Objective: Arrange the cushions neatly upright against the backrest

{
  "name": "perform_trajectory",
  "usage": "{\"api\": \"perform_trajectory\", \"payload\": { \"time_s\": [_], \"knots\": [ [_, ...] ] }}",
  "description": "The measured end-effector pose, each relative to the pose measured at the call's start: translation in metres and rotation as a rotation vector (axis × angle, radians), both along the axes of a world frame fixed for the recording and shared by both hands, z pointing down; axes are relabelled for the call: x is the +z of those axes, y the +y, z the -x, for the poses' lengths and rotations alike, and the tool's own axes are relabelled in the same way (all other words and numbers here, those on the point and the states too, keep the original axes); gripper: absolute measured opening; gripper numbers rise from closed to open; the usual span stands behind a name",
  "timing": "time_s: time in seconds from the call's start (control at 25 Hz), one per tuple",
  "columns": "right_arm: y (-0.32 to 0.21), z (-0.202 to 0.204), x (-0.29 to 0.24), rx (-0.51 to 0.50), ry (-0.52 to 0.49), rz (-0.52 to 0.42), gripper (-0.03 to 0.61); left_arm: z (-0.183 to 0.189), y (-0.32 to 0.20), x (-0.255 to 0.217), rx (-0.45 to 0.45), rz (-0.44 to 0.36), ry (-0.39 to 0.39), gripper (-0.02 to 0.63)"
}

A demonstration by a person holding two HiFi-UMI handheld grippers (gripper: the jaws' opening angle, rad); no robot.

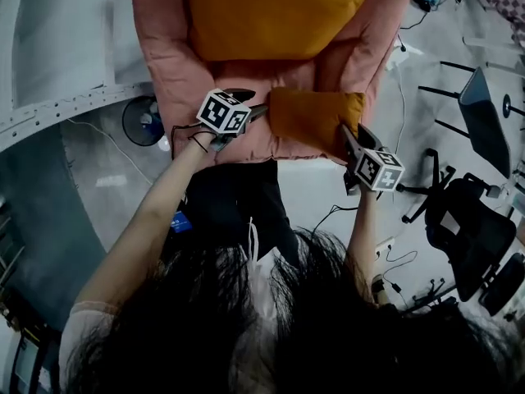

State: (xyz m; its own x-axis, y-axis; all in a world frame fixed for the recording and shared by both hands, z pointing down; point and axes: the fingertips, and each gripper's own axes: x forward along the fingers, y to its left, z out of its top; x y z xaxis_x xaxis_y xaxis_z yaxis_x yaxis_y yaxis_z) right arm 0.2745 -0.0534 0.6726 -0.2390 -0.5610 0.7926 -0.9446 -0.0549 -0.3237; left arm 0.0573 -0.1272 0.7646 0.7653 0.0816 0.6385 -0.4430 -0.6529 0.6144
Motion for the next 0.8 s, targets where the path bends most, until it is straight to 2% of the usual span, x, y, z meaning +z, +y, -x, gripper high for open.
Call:
{"api": "perform_trajectory", "payload": {
  "time_s": [0.2,0.32,0.52,0.64,0.8],
  "knots": [
    [0.004,-0.009,0.005,-0.019,-0.047,-0.062,0.189,-0.026,0.015,0.070,0.010,0.113,-0.032,0.265],
    [0.003,-0.015,0.005,-0.031,-0.062,-0.077,0.189,-0.039,0.025,0.099,-0.059,0.212,-0.021,0.293],
    [0.002,-0.023,0.005,-0.039,-0.088,-0.082,0.189,-0.054,0.029,0.116,-0.212,0.395,0.104,0.353],
    [0.003,-0.023,0.006,-0.047,-0.101,-0.071,0.189,-0.058,0.035,0.119,-0.263,0.491,0.210,0.356],
    [0.004,-0.024,0.007,-0.045,-0.107,-0.063,0.189,-0.069,0.041,0.127,-0.316,0.592,0.315,0.364]
  ]
}}
